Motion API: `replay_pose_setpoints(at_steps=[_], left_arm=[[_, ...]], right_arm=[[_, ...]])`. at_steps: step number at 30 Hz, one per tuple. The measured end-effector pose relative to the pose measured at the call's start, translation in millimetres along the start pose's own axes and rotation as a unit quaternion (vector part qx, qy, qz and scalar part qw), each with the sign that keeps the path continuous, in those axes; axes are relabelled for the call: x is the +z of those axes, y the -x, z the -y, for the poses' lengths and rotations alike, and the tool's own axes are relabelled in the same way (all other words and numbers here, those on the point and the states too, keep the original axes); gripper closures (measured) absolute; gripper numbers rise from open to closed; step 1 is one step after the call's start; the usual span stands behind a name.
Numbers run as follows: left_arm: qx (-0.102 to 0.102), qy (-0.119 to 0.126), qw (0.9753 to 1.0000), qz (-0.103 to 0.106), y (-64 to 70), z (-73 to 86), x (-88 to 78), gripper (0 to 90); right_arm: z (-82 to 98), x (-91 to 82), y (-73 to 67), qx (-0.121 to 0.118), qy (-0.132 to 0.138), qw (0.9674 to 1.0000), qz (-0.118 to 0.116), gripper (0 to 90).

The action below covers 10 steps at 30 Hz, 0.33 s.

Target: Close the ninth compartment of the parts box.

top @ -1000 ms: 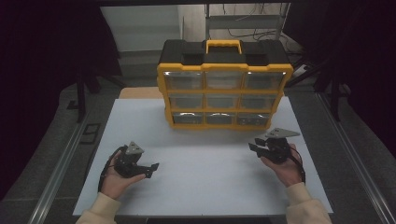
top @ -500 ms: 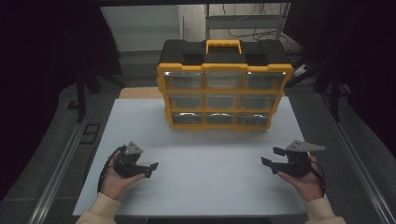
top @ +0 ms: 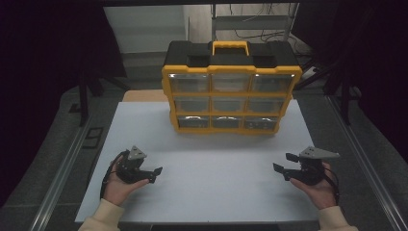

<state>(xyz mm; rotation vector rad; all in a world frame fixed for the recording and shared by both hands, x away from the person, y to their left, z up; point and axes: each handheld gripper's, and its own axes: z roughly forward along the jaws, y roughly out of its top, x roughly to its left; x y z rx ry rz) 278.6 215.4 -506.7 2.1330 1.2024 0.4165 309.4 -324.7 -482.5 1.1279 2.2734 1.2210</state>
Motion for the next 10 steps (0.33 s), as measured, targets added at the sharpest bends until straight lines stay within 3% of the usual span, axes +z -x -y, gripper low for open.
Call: replay_pose_setpoints(at_steps=[10], left_arm=[[-0.001, 0.006, 1.0, 0.003, 0.8, -0.2, -0.7, 13.6]], right_arm=[[-0.2, -0.1, 3.4, 0.004, 0.004, 1.0, 0.001, 28.5]])
